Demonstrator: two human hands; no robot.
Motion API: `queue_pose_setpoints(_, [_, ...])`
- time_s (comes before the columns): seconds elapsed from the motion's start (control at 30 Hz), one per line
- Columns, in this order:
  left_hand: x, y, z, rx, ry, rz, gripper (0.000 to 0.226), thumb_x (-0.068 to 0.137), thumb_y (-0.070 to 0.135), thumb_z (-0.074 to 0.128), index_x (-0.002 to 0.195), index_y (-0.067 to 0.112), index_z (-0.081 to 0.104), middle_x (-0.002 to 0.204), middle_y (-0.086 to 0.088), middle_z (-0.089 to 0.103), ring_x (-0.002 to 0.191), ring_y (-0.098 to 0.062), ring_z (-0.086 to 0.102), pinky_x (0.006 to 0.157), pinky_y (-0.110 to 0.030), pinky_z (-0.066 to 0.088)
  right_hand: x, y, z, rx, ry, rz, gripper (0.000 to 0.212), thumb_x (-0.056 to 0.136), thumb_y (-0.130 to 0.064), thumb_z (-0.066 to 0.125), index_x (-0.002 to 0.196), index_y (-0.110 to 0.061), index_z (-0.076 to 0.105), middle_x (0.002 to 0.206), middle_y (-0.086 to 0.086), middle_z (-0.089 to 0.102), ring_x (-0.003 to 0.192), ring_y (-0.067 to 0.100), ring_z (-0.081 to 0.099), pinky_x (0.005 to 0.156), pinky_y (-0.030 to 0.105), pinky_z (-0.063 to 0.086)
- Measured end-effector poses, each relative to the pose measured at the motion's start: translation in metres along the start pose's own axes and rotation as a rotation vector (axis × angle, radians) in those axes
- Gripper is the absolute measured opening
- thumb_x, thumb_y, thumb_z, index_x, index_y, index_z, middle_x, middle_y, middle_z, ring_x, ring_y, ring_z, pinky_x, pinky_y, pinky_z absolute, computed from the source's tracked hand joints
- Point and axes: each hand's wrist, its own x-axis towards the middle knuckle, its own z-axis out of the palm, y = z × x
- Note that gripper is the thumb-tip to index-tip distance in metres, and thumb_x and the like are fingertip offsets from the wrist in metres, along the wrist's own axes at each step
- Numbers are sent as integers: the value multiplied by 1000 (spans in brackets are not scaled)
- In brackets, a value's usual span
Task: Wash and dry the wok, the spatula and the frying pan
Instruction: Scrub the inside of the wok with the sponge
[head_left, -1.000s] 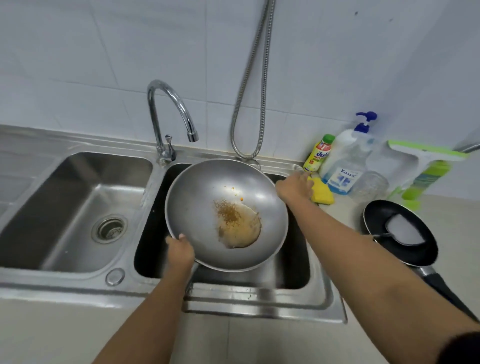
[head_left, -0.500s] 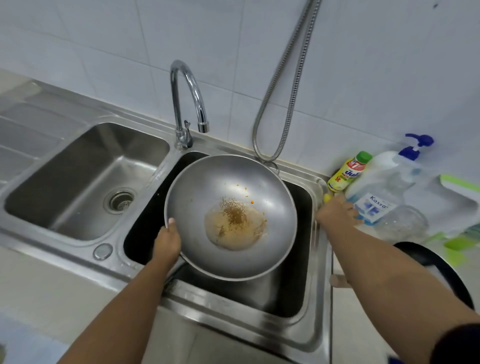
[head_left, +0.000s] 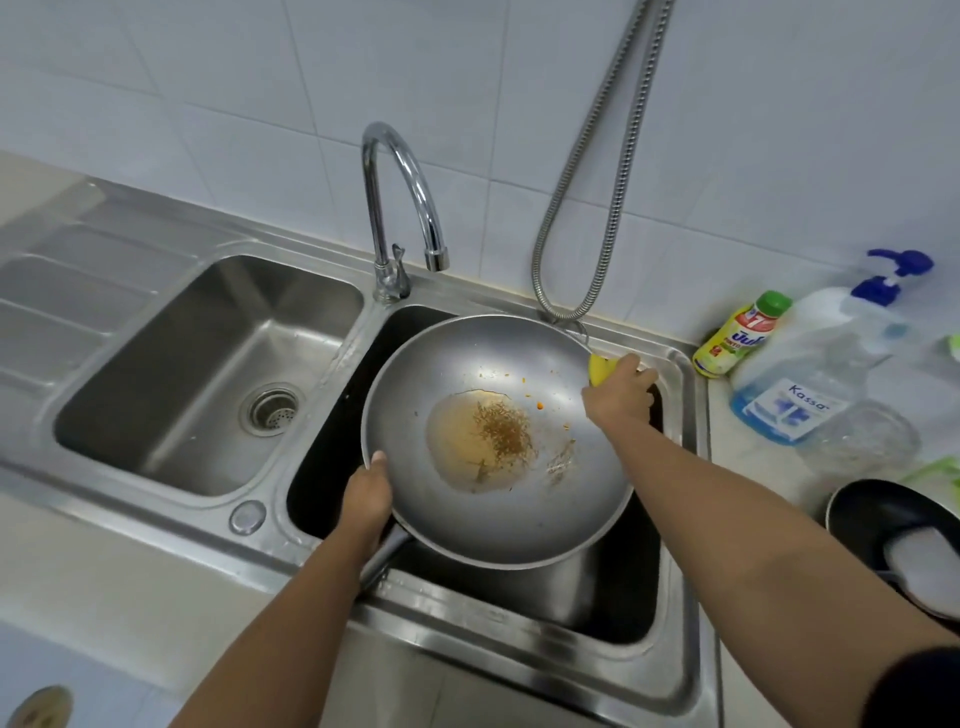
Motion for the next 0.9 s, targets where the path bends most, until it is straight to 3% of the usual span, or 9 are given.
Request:
queue_pose_setpoints(0.1, [2,-5,-8,4,25,-31,53,104,37,31,132,-4,50,123,-20,59,109,-33,56,96,-43,46,4,2,7,8,10,-72,50,84,-17,64,125,-10,36,133,19,32,107,42,49,74,37,41])
queue_pose_setpoints(0.2, [2,-7,-16,12,86,-23,55,103,37,31,133,-4,49,128,-23,57,116,-38,54,104,-48,42,1,-6,22,28,19,-141,47,82,-14,64,122,-12,40,129,17,33,103,42,50,79,43,49])
queue_pose_setpoints(0.37, [4,-6,-20,50,173,-14,54,104,38,28,137,-2,41,133,-23,52,118,-39,51,101,-44,41,1,-15,43,91,47,-186,48,79,-8,63,122,-10,44,126,19,38,101,44,50,84,48,49])
queue_pose_setpoints(0.5, [10,-4,-27,26,160,41,58,104,43,26,141,-1,32,138,-24,47,124,-38,47,95,-39,37,-31,-14,68,-197,209,-405,47,71,-15,68,116,-8,55,114,21,50,97,40,50,83,45,41])
queue_pose_setpoints(0.57, [16,-4,-30,-6,134,9,72,100,54,23,142,-3,38,140,-22,48,128,-37,46,104,-41,37,-60,-18,89,-284,46,-645,50,76,-25,66,124,-18,56,118,16,50,100,38,50,87,44,42])
queue_pose_setpoints(0.63, [20,-6,-31,-24,92,-14,78,97,61,21,138,0,47,137,-20,53,125,-35,50,107,-43,39,-88,-26,113,-288,-264,-860,53,86,-35,59,138,-31,47,131,11,43,111,35,47,97,43,41])
queue_pose_setpoints(0.73, [23,-7,-32,-84,66,22,64,100,54,26,136,6,49,133,-14,56,119,-28,54,101,-39,43,-103,-36,140,-291,-446,-1056,50,94,-46,49,143,-38,40,143,5,35,123,30,39,101,43,40])
queue_pose_setpoints(0.8, [23,-5,-33,-105,65,50,56,102,48,29,140,10,42,135,-11,53,122,-27,51,103,-40,42,-98,-43,151,-338,-364,-1016,51,95,-49,45,144,-40,38,147,4,32,126,30,37,102,44,38])
queue_pose_setpoints(0.9, [23,-5,-34,0,100,150,47,103,43,29,136,13,45,128,-9,56,120,-28,53,97,-36,41,-92,-52,159,-347,-211,-667,54,96,-52,38,147,-37,30,153,9,23,131,37,31,108,48,27])
